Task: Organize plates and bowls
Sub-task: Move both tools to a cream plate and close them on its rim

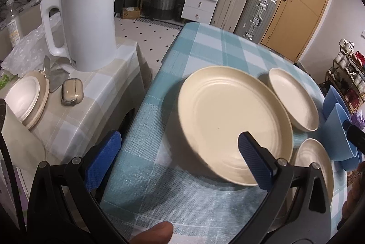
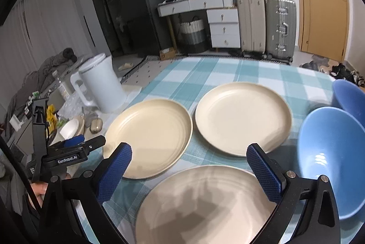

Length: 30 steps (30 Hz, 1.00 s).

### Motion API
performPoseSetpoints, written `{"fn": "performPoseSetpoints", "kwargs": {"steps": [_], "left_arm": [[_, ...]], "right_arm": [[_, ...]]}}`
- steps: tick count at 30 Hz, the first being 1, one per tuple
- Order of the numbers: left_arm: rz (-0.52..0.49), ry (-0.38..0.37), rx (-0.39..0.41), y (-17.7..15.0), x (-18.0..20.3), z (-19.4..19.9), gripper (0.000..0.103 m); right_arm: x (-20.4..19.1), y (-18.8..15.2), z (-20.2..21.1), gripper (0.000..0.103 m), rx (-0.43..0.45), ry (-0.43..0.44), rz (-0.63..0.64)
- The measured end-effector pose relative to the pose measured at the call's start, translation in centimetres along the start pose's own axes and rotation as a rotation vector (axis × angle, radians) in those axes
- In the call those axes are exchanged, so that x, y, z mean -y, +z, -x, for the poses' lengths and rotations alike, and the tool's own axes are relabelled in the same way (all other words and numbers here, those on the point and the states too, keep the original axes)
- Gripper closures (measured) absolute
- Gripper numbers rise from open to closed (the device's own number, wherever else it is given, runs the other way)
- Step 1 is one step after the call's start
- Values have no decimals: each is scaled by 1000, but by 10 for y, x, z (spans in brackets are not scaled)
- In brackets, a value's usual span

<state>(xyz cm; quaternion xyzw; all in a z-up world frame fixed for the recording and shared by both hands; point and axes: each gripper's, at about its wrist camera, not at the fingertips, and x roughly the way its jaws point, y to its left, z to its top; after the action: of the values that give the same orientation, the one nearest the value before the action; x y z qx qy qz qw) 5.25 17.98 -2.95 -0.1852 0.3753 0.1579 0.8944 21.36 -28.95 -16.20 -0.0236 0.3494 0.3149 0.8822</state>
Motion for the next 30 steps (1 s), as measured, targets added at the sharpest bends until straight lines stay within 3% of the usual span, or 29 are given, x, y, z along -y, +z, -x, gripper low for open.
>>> {"fn": "performPoseSetpoints", "kwargs": {"steps": [11, 14, 17, 21, 25, 30], "left_arm": [[16, -35, -60, -1, -2, -19, 6], [15, -38, -74, 0, -1, -24, 11], [2, -42, -76, 0, 3, -28, 12], [-5, -36, -98, -2, 3, -35, 13], [-14, -31, -95, -2, 4, -36, 16], [-22, -29, -90, -2, 5, -37, 30]], "right_arm": [[-3, -1, -47, 1, -92, 36, -10], [-5, -1, -59, 7, -123, 42, -13], [-5, -1, -71, 9, -148, 53, -20], [-6, -3, -85, 21, -181, 62, -25], [-6, -4, -100, 24, -208, 65, -39], [-11, -4, -110, 39, -222, 65, -27]]}}
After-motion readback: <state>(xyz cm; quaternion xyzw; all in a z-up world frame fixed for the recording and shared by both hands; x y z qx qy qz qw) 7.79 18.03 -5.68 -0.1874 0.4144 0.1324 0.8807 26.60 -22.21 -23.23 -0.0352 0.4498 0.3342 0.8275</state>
